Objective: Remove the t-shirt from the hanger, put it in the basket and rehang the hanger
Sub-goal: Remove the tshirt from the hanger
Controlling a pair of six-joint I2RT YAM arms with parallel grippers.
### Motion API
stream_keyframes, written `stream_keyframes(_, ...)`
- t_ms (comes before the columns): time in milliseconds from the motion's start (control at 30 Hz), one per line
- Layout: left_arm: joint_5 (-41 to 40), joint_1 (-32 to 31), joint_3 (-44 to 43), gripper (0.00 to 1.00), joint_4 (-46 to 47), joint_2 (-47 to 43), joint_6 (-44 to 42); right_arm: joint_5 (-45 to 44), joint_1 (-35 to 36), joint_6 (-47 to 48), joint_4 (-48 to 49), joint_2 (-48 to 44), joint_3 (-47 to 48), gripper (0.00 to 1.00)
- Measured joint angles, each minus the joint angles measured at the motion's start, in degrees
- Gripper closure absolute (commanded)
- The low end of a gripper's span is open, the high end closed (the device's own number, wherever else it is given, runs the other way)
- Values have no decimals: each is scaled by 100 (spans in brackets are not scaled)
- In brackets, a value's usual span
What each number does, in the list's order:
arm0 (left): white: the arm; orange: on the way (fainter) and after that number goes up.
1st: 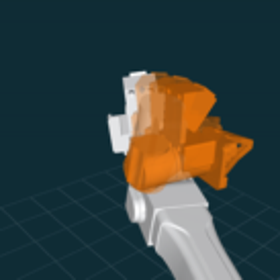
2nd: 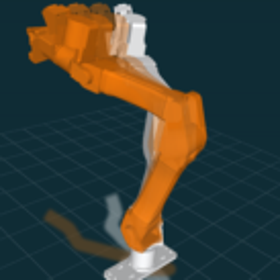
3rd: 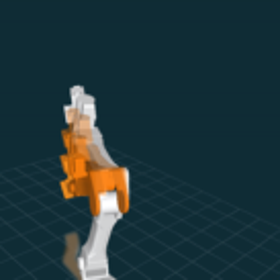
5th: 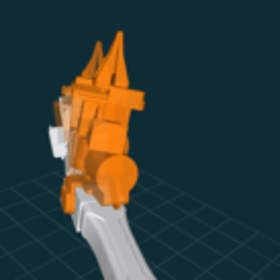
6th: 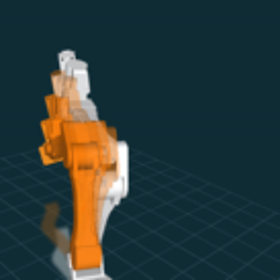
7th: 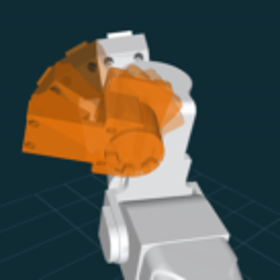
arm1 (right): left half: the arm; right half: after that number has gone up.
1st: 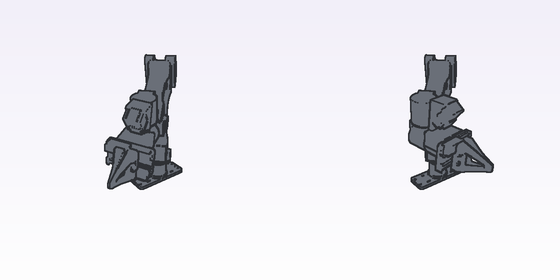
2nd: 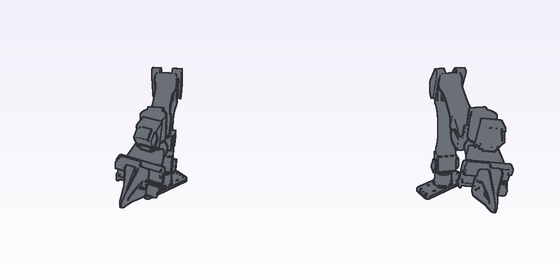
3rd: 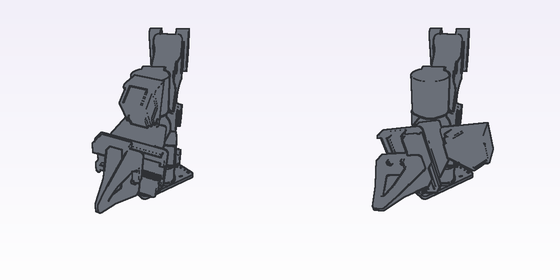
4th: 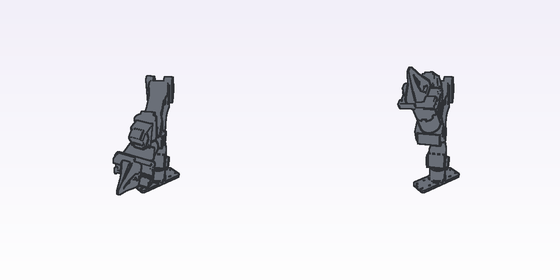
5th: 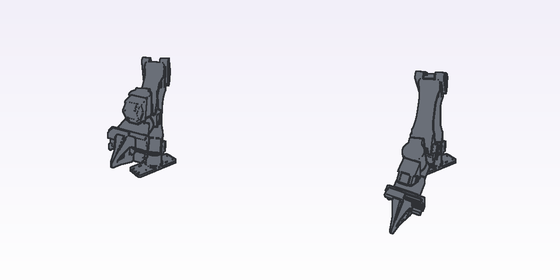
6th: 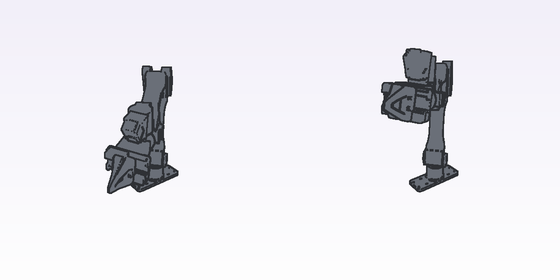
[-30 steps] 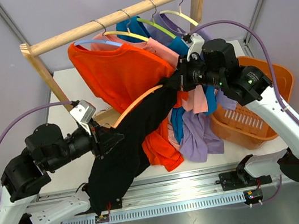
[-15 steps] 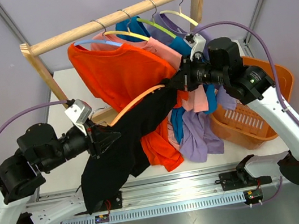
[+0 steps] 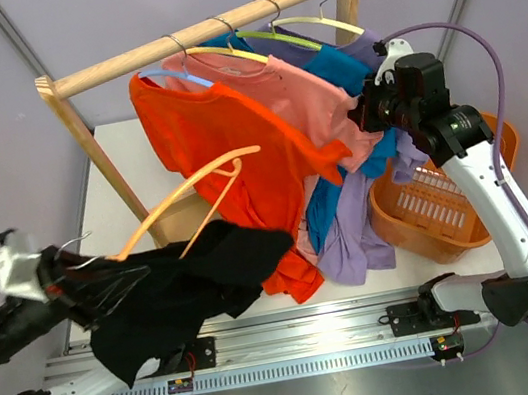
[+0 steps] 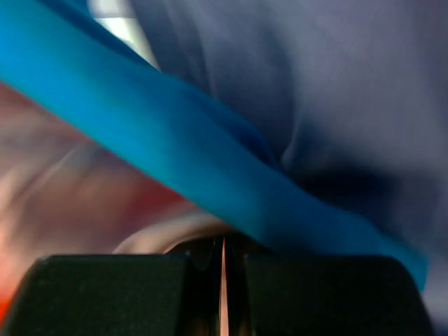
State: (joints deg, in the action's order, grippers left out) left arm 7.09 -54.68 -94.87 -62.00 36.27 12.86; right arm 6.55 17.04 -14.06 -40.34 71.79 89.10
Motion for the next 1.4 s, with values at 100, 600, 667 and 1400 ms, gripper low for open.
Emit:
stream_keyframes(100,105,-2,-186,100,90,-352,0,-286,-20,153,-26,61,-127,100)
stream_keyframes(600,205,-9,887,100,774,345,-160,2876,-17,1657,13,-719,-654,100)
stream_keyframes(667,256,-9,887,100,907,444,-260,3233,-17,1902,4,-800,-654,100)
stream_keyframes(1400,614,273,-1668,100,1375,2706,-2094,4468,-17,3685,-1104,-1071,-11,100)
